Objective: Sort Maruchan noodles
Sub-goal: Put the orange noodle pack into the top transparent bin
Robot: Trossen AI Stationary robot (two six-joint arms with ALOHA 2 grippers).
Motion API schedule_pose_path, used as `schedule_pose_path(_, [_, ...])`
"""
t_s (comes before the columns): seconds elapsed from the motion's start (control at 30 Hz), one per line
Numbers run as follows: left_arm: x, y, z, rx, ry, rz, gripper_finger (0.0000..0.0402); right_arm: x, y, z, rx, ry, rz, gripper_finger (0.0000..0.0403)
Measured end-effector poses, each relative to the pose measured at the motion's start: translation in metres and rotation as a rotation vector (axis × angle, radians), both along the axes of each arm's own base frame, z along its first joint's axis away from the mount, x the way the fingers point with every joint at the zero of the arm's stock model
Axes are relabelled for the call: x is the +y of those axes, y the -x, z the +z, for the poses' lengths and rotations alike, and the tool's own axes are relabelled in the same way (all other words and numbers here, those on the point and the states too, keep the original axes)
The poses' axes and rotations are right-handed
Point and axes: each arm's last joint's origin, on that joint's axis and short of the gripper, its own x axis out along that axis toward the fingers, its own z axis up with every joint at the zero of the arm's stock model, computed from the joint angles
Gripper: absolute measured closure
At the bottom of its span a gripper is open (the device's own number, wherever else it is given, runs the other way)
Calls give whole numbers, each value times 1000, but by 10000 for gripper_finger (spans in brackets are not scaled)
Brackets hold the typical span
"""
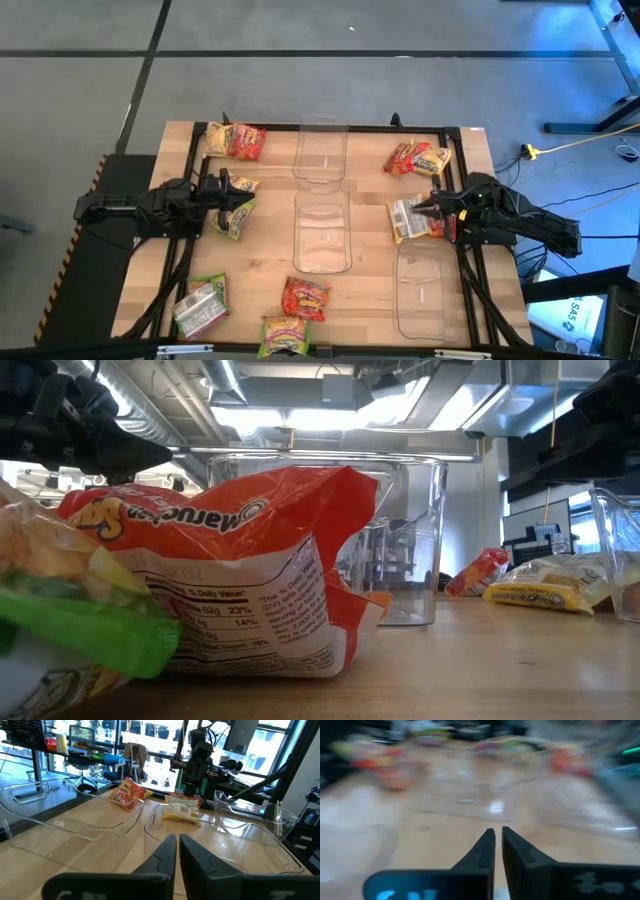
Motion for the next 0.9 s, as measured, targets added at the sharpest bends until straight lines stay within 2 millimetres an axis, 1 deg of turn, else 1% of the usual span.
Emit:
schedule_pose_path(0.1, [0, 0, 0, -1, -4, 2, 385, -4, 0, 1, 3, 67, -126, 391])
schedule_pose_path(0.17, [1, 0, 1, 2, -57, 30, 385, -6, 0, 1, 9, 86, -190, 391])
schedule_pose_path(0.23, [2, 0, 1, 11, -106, 68, 385, -7, 1, 1, 15, 97, -227, 391])
schedule_pose_path(0.37, [3, 1, 6, -47, -74, 111, 385, -10, 1, 3, 11, 226, -285, 391])
schedule_pose_path(0.63, [4, 5, 25, -250, -59, 164, 385, -9, -3, 24, -214, 254, -257, 391])
schedule_pose_path(0.83, [4, 7, 31, -315, -64, 167, 385, -11, -3, 26, -231, 265, -307, 391])
schedule_pose_path(0.87, [4, 7, 31, -311, -66, 167, 385, -10, -3, 26, -236, 241, -298, 391])
schedule_pose_path(0.9, [4, 7, 31, -309, -66, 167, 385, -9, -3, 26, -249, 170, -266, 391])
